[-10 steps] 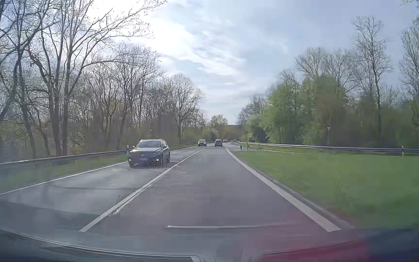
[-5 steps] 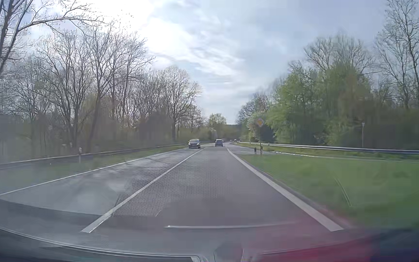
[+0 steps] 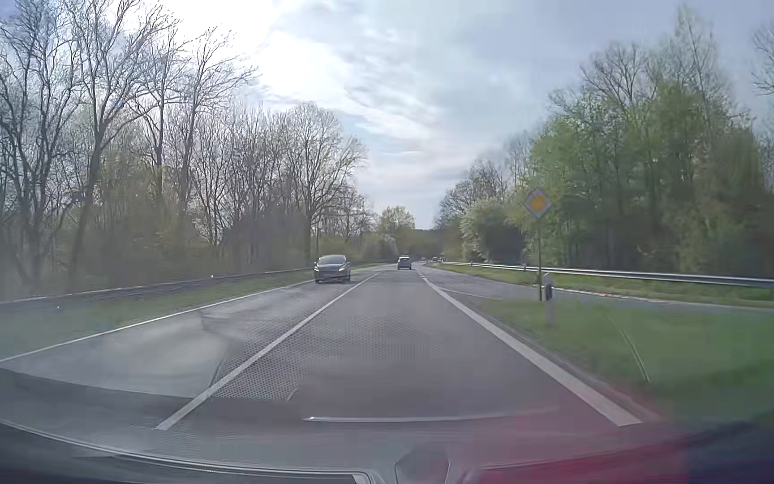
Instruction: Follow the waypoints while adhering to traffic rules and regulations
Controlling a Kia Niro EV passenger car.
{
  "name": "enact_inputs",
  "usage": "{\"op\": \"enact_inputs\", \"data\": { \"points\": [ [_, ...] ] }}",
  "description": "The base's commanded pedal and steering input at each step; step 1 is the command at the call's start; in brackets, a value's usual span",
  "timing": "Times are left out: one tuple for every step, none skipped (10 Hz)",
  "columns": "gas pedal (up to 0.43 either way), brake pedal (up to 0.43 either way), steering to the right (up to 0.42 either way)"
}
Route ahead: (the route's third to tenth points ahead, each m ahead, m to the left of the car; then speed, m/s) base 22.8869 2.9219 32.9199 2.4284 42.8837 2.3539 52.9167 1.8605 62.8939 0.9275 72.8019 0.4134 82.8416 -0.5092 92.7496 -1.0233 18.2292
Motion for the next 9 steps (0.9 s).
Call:
{"op": "enact_inputs", "data": {
  "points": [
    [0.000, 0.000, 0.003],
    [0.000, 0.000, 0.003],
    [0.000, 0.000, 0.005],
    [0.000, 0.000, 0.008],
    [0.000, 0.000, 0.008],
    [0.000, 0.000, 0.008],
    [0.000, 0.000, 0.007],
    [0.000, 0.000, 0.006],
    [0.000, 0.000, 0.004]
  ]
}}
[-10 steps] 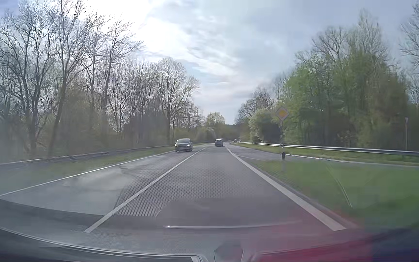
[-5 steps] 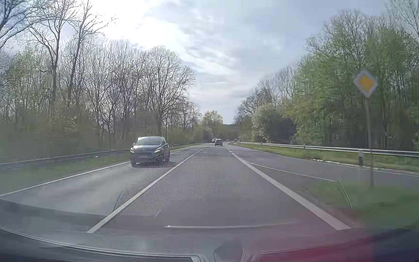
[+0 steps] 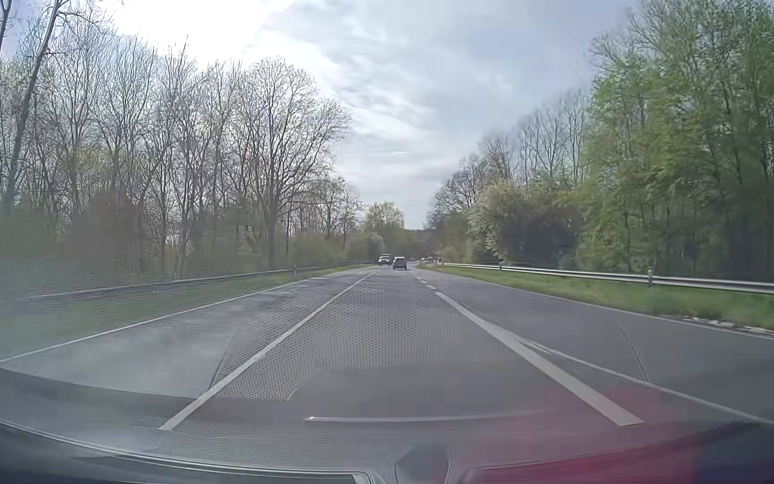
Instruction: Follow the waypoints while adhering to traffic rules and regulations
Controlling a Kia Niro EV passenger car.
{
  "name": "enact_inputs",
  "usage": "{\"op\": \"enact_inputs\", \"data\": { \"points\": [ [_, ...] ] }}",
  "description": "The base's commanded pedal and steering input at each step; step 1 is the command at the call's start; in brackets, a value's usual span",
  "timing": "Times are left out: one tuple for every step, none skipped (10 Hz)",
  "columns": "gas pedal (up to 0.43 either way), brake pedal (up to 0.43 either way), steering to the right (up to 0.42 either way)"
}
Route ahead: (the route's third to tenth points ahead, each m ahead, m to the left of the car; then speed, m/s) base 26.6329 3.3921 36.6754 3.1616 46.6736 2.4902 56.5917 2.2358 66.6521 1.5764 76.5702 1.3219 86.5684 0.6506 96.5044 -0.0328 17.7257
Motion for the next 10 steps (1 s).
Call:
{"op": "enact_inputs", "data": {
  "points": [
    [0.000, 0.000, 0.003],
    [0.000, 0.000, 0.001],
    [0.000, 0.000, 0.001],
    [0.000, 0.000, 0.001],
    [0.000, 0.000, 0.001],
    [0.000, 0.000, 0.000],
    [0.000, 0.000, 0.000],
    [0.000, 0.000, 0.001],
    [0.000, 0.000, 0.000],
    [0.000, 0.000, 0.000]
  ]
}}
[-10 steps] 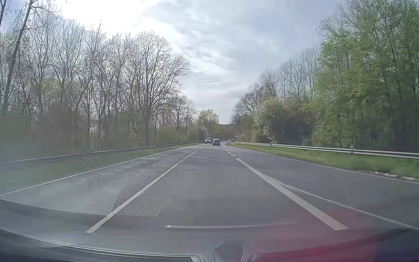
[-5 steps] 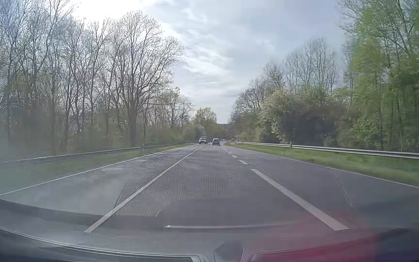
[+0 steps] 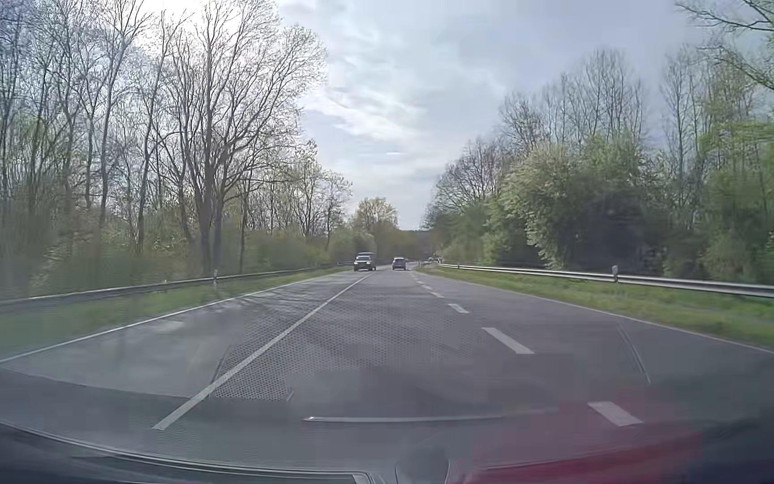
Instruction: Follow the waypoints while adhering to traffic rules and regulations
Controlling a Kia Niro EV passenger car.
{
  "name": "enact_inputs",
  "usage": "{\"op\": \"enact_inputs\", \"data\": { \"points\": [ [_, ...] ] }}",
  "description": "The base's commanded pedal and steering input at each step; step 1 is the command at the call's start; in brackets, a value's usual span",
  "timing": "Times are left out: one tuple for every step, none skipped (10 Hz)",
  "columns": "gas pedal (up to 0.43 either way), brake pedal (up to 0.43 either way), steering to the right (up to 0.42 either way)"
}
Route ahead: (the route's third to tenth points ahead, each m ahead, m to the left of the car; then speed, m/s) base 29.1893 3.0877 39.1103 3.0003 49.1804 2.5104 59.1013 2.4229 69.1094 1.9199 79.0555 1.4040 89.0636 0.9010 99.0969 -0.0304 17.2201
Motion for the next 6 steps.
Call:
{"op": "enact_inputs", "data": {
  "points": [
    [0.000, 0.000, 0.001],
    [0.000, 0.000, 0.001],
    [0.000, 0.000, 0.000],
    [0.000, 0.000, 0.001],
    [0.000, 0.000, 0.001],
    [0.000, 0.000, 0.001]
  ]
}}
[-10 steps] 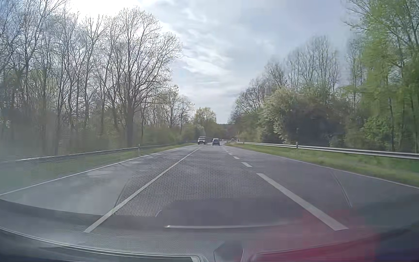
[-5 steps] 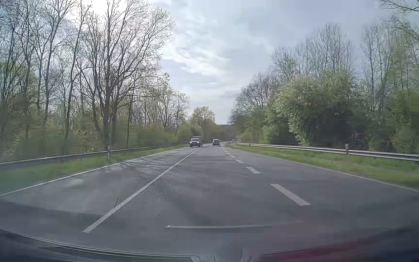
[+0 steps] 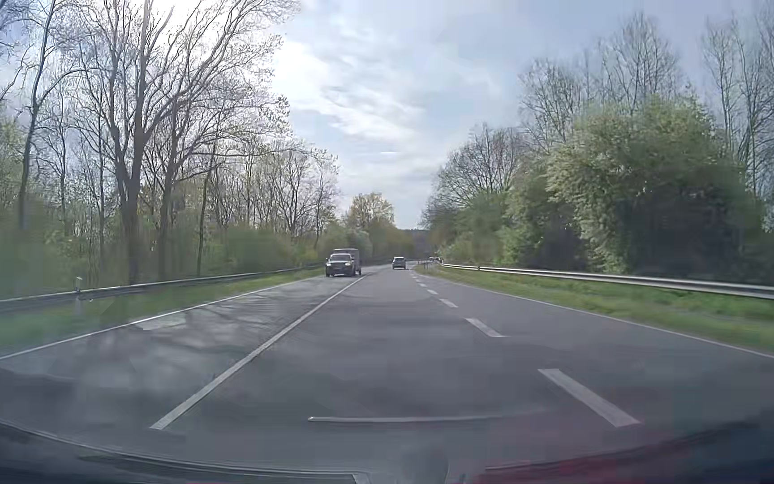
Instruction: Follow the waypoints while adhering to traffic rules and regulations
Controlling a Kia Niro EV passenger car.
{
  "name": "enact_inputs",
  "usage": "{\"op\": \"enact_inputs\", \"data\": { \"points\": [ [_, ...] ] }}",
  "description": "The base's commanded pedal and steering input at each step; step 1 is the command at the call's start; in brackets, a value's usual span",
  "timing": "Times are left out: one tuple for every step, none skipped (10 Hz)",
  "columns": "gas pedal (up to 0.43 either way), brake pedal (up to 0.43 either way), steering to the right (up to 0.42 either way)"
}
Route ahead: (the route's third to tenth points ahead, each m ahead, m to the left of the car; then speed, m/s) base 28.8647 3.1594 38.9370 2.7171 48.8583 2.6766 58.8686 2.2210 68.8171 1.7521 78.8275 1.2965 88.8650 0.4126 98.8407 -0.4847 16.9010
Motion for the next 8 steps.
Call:
{"op": "enact_inputs", "data": {
  "points": [
    [0.000, 0.000, 0.001],
    [0.000, 0.000, 0.000],
    [0.000, 0.000, 0.000],
    [0.000, 0.000, 0.000],
    [0.000, 0.000, 0.000],
    [0.020, 0.000, 0.001],
    [0.028, 0.000, 0.001],
    [0.028, 0.000, 0.001]
  ]
}}
